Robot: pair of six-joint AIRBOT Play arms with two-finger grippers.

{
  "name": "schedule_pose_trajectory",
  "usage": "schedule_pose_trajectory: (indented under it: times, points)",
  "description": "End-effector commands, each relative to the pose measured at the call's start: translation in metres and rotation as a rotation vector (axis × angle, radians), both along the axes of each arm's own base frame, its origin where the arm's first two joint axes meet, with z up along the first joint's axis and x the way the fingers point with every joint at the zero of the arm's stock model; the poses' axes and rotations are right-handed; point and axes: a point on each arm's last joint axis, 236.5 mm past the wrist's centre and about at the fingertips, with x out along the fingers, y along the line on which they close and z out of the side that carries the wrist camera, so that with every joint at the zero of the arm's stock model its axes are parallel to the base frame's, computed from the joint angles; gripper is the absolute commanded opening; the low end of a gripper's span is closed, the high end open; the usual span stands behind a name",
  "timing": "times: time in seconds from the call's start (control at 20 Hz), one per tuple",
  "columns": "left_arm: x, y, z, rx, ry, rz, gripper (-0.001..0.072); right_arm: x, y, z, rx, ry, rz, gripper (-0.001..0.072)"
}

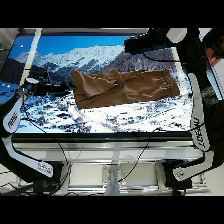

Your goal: Fold the clothes and pants, and hang the long-sleeved shirts on hangers.

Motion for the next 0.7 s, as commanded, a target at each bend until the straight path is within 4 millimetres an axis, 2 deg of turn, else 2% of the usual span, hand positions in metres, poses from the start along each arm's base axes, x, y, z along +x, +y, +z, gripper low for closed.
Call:
schedule_pose_trajectory:
  times: [0.0, 0.05, 0.1, 0.2, 0.3, 0.45, 0.55, 0.65]
  points:
    - [-0.001, -0.017, -0.021, 0.032, 0.004, -0.036, 0.0526, 0.0, 0.0, 0.0, 0.0, 0.001, 0.0, 0.0031]
    - [0.004, -0.019, -0.023, 0.047, -0.011, -0.028, 0.0338, 0.0, 0.0, 0.0, -0.001, 0.002, 0.0, 0.0031]
    - [0.007, -0.02, -0.023, 0.06, -0.024, -0.022, 0.0256, -0.001, 0.0, -0.001, -0.002, 0.004, 0.001, 0.0031]
    - [0.013, -0.02, -0.023, 0.073, -0.041, -0.008, 0.0244, -0.002, 0.0, -0.002, -0.004, 0.009, 0.003, 0.0031]
    - [0.013, -0.021, -0.021, 0.069, -0.045, -0.007, 0.0012, -0.002, 0.0, -0.002, -0.006, 0.011, 0.004, 0.0031]
    - [0.02, -0.019, 0.003, 0.076, -0.095, -0.008, 0.0012, 0.0, -0.007, -0.005, -0.038, 0.006, -0.006, 0.0031]
    - [0.027, -0.016, 0.036, 0.138, -0.171, -0.072, 0.001, 0.005, -0.024, -0.012, -0.109, -0.001, -0.035, 0.0031]
    - [0.026, -0.01, 0.075, 0.258, -0.22, -0.2, 0.0009, 0.008, -0.047, -0.02, -0.161, 0.017, -0.069, 0.0031]
